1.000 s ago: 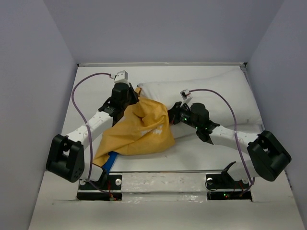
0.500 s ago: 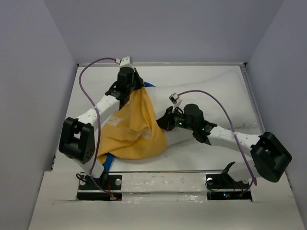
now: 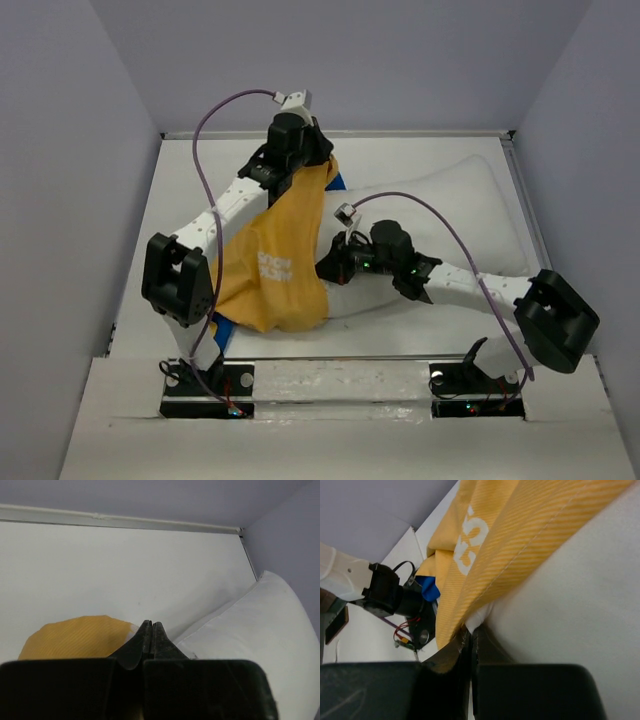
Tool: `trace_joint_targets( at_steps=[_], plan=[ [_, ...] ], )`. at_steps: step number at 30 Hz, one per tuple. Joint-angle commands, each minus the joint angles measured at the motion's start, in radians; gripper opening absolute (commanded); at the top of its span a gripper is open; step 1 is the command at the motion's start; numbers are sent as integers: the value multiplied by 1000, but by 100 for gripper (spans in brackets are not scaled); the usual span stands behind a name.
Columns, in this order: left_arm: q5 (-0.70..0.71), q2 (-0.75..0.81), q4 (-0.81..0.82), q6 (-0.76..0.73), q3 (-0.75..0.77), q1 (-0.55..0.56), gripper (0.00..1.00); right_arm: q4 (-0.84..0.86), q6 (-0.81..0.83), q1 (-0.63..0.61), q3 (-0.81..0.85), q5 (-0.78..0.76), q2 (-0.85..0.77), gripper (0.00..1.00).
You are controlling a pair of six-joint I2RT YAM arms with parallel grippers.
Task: Put the pillow into the pillowcase
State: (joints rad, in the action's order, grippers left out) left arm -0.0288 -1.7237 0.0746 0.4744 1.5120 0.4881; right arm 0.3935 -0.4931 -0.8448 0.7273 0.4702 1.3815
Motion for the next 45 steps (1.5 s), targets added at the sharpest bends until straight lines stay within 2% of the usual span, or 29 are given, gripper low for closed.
trace_joint_targets(
  at_steps=[1,2,3,5,8,9,10,11,12,13,15,16,17,20,21,22,23,24,27,30,33,38,42,45],
  plan=[
    [-115,-20,28,-25,129,139,0,261,-85,-28,15,-105,63,0],
    [-100,-22,27,-58,142,150,0,301,-102,-28,-3,-154,59,0],
    [-74,-22,-55,-59,172,158,0,345,-113,-28,-28,-270,30,0],
    [-188,-4,-59,-45,191,153,0,443,-140,-28,-81,-367,-2,0],
    [-192,0,-186,-115,301,153,2,453,-124,-28,-92,-458,-62,0],
    [-191,-5,-228,-135,370,153,11,440,-121,-28,-86,-502,-67,0],
    [-189,-8,-261,-154,393,155,26,417,-116,-28,-77,-522,-62,0],
    [-186,-5,-301,-181,405,162,73,391,-116,-13,-69,-545,-55,0],
    [-169,6,-311,-194,390,167,92,389,-120,-2,-60,-547,-46,0],
    [-140,27,-312,-203,363,173,99,389,-139,7,-54,-547,-36,0],
    [-19,134,-267,-203,269,178,99,386,-144,21,-37,-545,-10,0],
    [15,192,-230,-183,122,178,99,368,-151,36,-17,-553,-4,0],
    [112,310,-154,-171,-44,178,99,363,-156,45,-8,-559,5,0],
    [248,522,-84,-108,-272,197,96,351,-174,93,27,-553,27,0],
    [279,564,-82,-91,-338,213,92,347,-179,107,38,-547,37,0],
    [308,605,-82,-71,-469,237,89,347,-194,119,49,-529,47,0],
    [372,675,-52,-22,-590,300,78,344,-203,140,70,-515,65,0],
    [406,706,-45,7,-652,337,71,344,-211,150,78,-507,74,0],
    [545,785,-27,110,-822,495,60,346,-229,170,110,-490,106,0],
    [625,771,-1,145,-874,593,57,344,-232,170,127,-484,129,0],
    [688,693,10,119,-845,633,58,343,-240,179,138,-478,146,0],
    [768,570,57,30,-788,633,67,332,-236,179,138,-478,137,0],
    [768,480,93,-16,-736,612,68,324,-236,188,138,-478,133,0],
    [764,452,112,-39,-727,584,64,323,-233,188,132,-479,123,0]
  ],
)
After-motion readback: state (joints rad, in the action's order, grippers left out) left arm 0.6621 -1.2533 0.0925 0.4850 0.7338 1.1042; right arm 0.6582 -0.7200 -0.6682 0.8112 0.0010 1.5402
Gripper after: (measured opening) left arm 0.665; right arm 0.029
